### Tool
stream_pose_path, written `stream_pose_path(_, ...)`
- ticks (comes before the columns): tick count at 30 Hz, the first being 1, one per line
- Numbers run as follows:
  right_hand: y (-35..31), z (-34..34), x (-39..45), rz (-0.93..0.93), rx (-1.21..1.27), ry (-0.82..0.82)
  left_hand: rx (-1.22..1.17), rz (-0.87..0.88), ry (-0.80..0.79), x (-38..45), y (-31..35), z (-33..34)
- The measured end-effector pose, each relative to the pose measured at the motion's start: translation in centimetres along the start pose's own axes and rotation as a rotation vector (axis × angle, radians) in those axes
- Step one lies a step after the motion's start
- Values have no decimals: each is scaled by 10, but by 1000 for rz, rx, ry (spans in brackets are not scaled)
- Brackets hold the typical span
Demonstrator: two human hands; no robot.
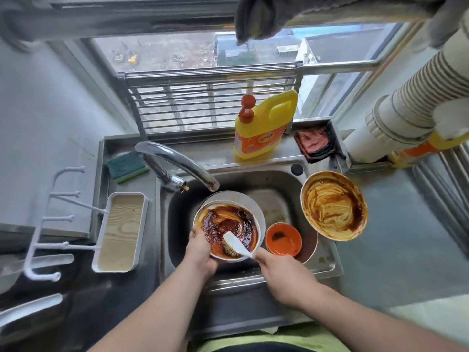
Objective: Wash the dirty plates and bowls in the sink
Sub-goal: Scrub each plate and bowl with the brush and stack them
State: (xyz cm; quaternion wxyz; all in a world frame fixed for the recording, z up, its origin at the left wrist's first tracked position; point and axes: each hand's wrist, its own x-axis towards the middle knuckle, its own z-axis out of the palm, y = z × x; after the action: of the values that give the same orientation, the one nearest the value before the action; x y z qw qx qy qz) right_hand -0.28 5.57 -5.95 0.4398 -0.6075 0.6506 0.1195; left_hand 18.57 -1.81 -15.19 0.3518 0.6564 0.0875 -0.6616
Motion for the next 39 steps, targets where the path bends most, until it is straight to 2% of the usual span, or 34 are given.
stream_pose_path(4,-31,-9,53,-34,-17,81,15,-86,-38,-8,-20,5)
stream_pose_path(7,1,-29,68,47,-73,123,28,-27,12,-3,-15,-4)
stream_pose_path(10,26,-21,22,82,-13,54,51,-9,45,6,-3,-12)
stream_pose_path(13,-1,-3,-4,-42,76,-73,120,-40,45,-5,-6,-6)
stream_pose_path(16,-38,-7,25,-66,98,-27,141,-30,27,-25,-10,4)
stream_pose_path(18,-48,-18,55,-23,65,21,171,36,23,-24,-15,3)
stream_pose_path(22,-24,-30,78,122,-53,62,332,171,137,-9,-15,-5)
stream_pose_path(25,-18,-26,73,203,0,72,336,161,152,-12,-18,-2)
stream_pose_path(29,-60,-9,53,69,270,7,197,34,133,-22,-12,7)
stream_pose_path(34,-63,-9,20,-38,339,-120,171,-19,166,-15,19,-4)
stream_pose_path(36,-61,-11,16,-32,363,-100,277,41,157,-15,17,-2)
stream_pose_path(39,-60,-11,34,21,365,-1,491,246,181,-18,2,1)
